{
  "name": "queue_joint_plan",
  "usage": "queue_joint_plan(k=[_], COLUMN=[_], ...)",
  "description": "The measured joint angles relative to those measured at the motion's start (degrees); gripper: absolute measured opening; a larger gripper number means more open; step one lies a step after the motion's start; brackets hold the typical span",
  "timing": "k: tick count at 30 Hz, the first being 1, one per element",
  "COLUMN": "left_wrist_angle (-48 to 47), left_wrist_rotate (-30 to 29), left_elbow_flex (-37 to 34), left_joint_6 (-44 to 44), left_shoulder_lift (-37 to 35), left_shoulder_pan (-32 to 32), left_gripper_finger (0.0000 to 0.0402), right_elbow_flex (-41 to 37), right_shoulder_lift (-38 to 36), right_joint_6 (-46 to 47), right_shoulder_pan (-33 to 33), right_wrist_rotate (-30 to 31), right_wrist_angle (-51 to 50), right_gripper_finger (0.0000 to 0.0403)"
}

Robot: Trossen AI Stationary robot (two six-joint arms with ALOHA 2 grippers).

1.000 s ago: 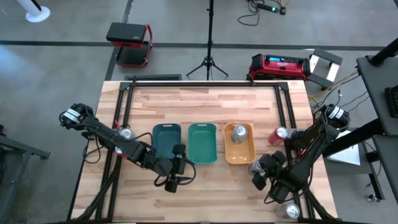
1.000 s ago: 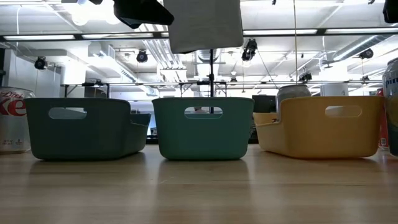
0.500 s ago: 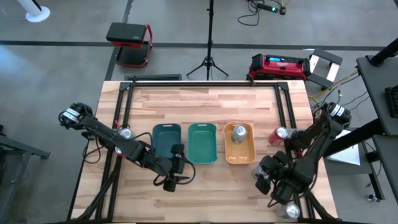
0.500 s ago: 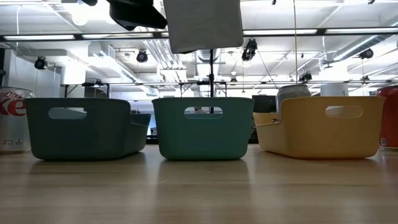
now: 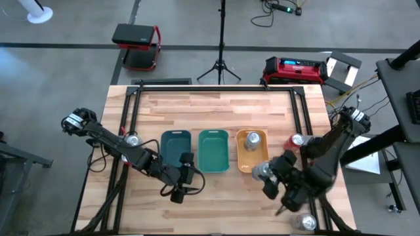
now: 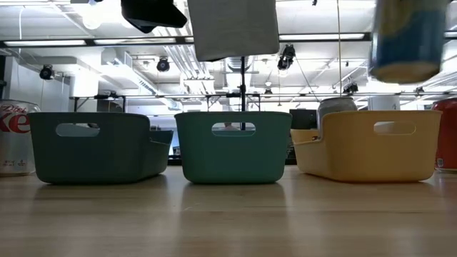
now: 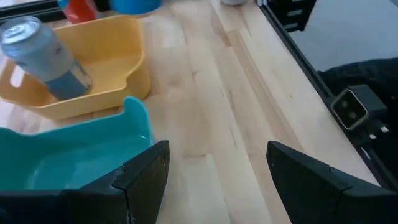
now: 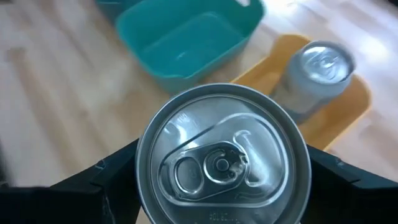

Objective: Sort soda cans
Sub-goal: Put the blue-white soda can into the yellow bin

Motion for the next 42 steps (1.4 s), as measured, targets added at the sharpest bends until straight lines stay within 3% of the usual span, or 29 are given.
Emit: queue_joint_plan(k=[9, 15, 20, 25, 42], left_wrist_angle=[-1.1, -2.5, -2.5, -2.5, -2.5], left_wrist_rotate=[0.6, 0.6, 0.5, 0.5, 0.5], left_elbow_flex=[0.0, 0.0, 0.0, 0.0, 0.0], left_joint_6=[-0.5, -1.5, -1.5, -1.5, -1.9], left_shoulder_lift=[-0.2, -0.2, -0.2, -0.2, -0.2], left_shoulder_pan=[-0.2, -0.2, -0.2, -0.2, -0.2], left_gripper_finger=[0.0254, 0.0254, 0.0254, 0.0254, 0.0254], right_elbow_flex=[-6.1, -11.4, -14.1, -15.6, -15.3], right_shoulder_lift=[0.2, 0.2, 0.3, 0.3, 4.1], right_joint_6=[-5.1, -0.5, 2.4, -3.0, -6.1], right_shoulder_pan=[-9.2, -12.4, -13.7, -14.2, -16.9], right_wrist_rotate=[-1.5, -2.6, -3.3, -3.1, -5.9], right_wrist_angle=[6.4, 8.2, 11.3, 17.9, 18.3], right_gripper_finger=[0.0306, 0.0307, 0.0306, 0.0307, 0.0306])
